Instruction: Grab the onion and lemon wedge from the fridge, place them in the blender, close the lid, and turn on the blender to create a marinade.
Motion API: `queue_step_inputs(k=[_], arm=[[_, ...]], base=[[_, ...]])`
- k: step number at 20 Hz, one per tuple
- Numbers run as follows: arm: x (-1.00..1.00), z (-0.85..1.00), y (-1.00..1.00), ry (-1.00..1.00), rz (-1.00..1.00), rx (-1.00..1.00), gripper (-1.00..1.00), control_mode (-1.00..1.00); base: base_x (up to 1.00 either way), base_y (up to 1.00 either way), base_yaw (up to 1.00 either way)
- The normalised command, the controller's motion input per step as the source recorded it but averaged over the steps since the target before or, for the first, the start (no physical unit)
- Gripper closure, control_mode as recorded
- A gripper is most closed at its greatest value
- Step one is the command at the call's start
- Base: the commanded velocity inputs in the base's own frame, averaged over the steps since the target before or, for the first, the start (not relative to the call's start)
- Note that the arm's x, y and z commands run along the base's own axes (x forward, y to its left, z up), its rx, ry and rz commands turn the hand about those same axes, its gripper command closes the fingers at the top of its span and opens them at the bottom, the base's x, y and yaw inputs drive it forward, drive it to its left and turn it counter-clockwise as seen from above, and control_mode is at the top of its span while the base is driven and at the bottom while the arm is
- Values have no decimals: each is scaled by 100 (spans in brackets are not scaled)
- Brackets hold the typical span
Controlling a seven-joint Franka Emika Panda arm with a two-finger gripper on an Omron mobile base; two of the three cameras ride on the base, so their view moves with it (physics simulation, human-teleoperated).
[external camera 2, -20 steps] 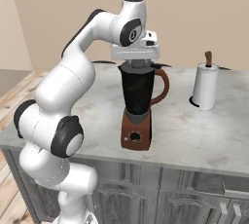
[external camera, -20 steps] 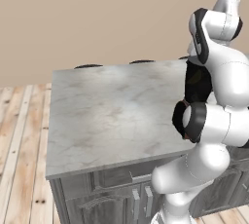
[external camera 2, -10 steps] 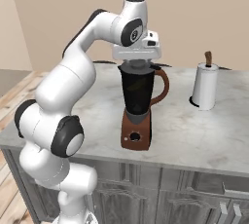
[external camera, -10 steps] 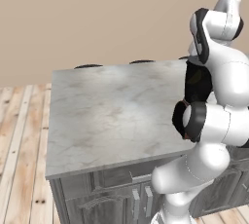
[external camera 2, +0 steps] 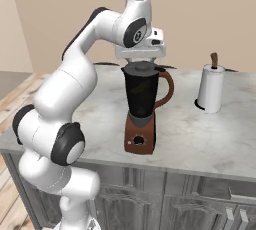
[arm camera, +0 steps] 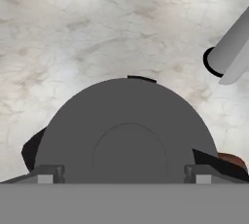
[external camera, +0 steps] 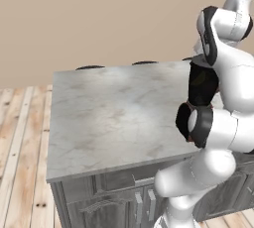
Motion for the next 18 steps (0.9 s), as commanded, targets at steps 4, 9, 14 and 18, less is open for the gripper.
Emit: queue_step_inputs(k=[4,9,14,18], arm=[[-63,5,0,-13,0,0,-100,-100],[-98,0,0,-13,0,0,-100,-100],[-100,-7,0,-8,0,0,-100,-100],[-100,-35,0,-1,0,0,100,-100]], base=[[0,0,0],[0,0,0],[0,0,0],[0,0,0]])
